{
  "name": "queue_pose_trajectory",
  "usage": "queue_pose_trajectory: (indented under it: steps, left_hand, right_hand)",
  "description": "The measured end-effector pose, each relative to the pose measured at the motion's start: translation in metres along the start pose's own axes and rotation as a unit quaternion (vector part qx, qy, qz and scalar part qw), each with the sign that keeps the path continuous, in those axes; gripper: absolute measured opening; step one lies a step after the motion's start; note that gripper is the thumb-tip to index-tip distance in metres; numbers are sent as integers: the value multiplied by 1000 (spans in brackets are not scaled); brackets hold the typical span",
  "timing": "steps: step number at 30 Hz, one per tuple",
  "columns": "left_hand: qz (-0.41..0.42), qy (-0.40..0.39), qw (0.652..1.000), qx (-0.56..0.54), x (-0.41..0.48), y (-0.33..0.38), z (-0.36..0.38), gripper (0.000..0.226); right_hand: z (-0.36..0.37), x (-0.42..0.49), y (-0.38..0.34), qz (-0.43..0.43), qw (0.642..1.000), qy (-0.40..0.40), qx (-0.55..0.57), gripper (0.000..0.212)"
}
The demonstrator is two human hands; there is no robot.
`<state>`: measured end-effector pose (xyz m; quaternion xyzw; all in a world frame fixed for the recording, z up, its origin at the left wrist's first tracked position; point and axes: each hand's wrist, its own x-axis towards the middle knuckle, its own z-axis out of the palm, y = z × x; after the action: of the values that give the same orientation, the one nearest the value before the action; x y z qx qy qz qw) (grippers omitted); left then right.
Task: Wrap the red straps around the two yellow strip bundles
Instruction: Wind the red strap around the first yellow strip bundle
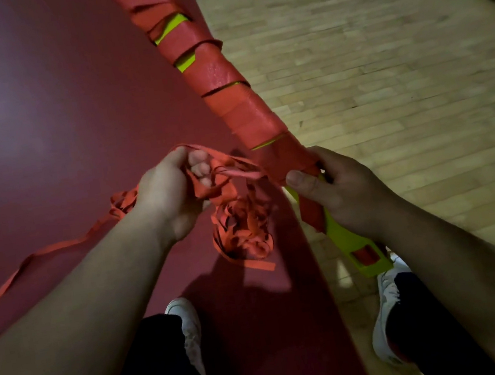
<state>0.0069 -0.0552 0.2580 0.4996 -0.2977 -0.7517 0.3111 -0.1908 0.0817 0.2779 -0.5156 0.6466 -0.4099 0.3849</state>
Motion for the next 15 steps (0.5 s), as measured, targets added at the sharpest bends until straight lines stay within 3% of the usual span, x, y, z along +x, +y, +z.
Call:
queue_pose_trajectory:
  steps: [3, 8, 13, 15]
  left_hand:
    - [-36, -83, 991, 101, -10, -1, -3, 16]
    - [-146, -259, 950, 101, -21, -4, -4, 49]
    - [-137, -333, 925, 123, -22, -9, -3, 67]
    - [-91, -307, 935, 154, -16, -14, -4, 68]
  right_hand:
    - [-8, -1, 1, 10, 1000, 11, 7, 25]
    - [-15, 2, 3, 21, 998, 25, 55, 13]
    - [-16, 4, 1, 44, 987, 18, 151, 20]
    - [-18, 3, -3, 53, 979, 13, 195, 29]
